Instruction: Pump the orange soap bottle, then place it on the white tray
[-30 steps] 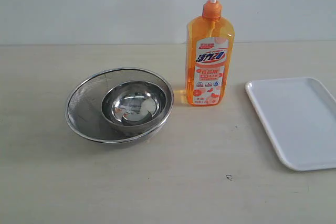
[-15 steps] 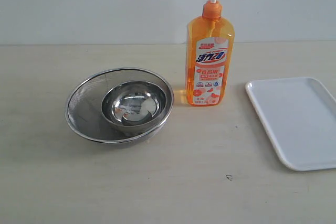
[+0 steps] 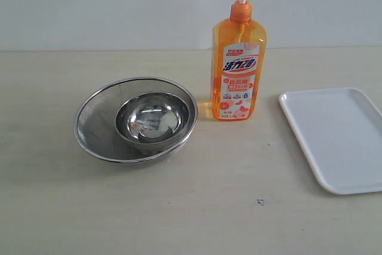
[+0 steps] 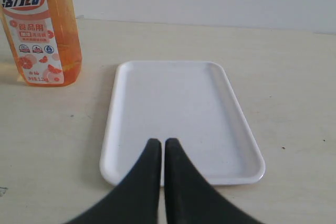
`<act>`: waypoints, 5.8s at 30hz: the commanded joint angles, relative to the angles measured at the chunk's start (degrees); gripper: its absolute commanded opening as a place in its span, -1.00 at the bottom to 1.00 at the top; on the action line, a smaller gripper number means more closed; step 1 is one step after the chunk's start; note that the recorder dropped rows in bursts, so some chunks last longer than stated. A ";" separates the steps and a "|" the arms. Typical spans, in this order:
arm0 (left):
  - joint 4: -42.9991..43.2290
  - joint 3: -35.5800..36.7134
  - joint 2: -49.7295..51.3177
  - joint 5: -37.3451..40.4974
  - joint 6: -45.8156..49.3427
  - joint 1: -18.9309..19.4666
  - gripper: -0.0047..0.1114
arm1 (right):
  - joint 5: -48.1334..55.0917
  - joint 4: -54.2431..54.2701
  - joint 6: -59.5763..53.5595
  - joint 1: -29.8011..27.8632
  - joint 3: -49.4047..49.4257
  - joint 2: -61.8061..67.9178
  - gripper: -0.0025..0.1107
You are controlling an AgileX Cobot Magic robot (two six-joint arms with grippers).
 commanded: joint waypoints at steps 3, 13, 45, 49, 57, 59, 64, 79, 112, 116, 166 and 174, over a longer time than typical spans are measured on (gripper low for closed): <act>0.25 0.15 -0.15 -0.01 0.23 -0.28 -0.84 | -0.72 0.02 -0.12 -0.17 -0.05 -0.30 -0.96; 0.25 0.15 -0.15 -0.01 0.23 -0.28 -0.84 | -0.72 0.02 -0.12 -0.17 -0.05 -0.30 -0.96; 0.25 0.15 -0.15 -0.01 0.23 -0.28 -0.84 | -25.13 0.02 -0.25 -0.17 -0.05 -0.30 -0.96; 0.25 0.15 -0.15 -0.01 0.23 -0.28 -0.84 | -24.29 0.02 -1.02 -0.17 -1.91 -0.30 -0.96; 0.25 0.15 -0.15 0.00 0.23 -0.28 -0.84 | -23.40 0.02 -1.02 -0.17 -10.32 6.16 -0.96; 0.25 0.15 -0.15 0.00 0.23 -0.28 -0.84 | -22.09 0.02 -1.02 -0.17 -12.89 9.13 -0.96; 0.25 0.15 -0.15 0.00 0.23 -0.28 -0.84 | -21.27 0.02 -1.02 -0.17 -19.70 18.08 -0.96; 0.25 0.15 -0.15 0.00 0.23 -0.28 -0.84 | -16.57 0.02 -0.74 -0.17 -26.13 32.96 -0.96; 0.25 0.15 -0.15 0.00 0.23 -0.28 -0.84 | -2.20 0.02 -5.21 -0.17 -37.90 47.59 -0.96; 0.25 0.15 -0.15 0.00 0.23 -0.28 -0.84 | 1.17 0.02 -9.22 -0.17 -41.82 53.04 -0.96; 0.25 0.15 -0.15 0.00 0.23 -0.28 -0.84 | 50.16 67.92 -105.64 -18.84 -68.29 105.22 -0.96; 0.25 0.15 -0.15 0.00 0.23 -0.28 -0.84 | 47.61 67.92 -104.83 -18.84 -75.95 110.47 -0.96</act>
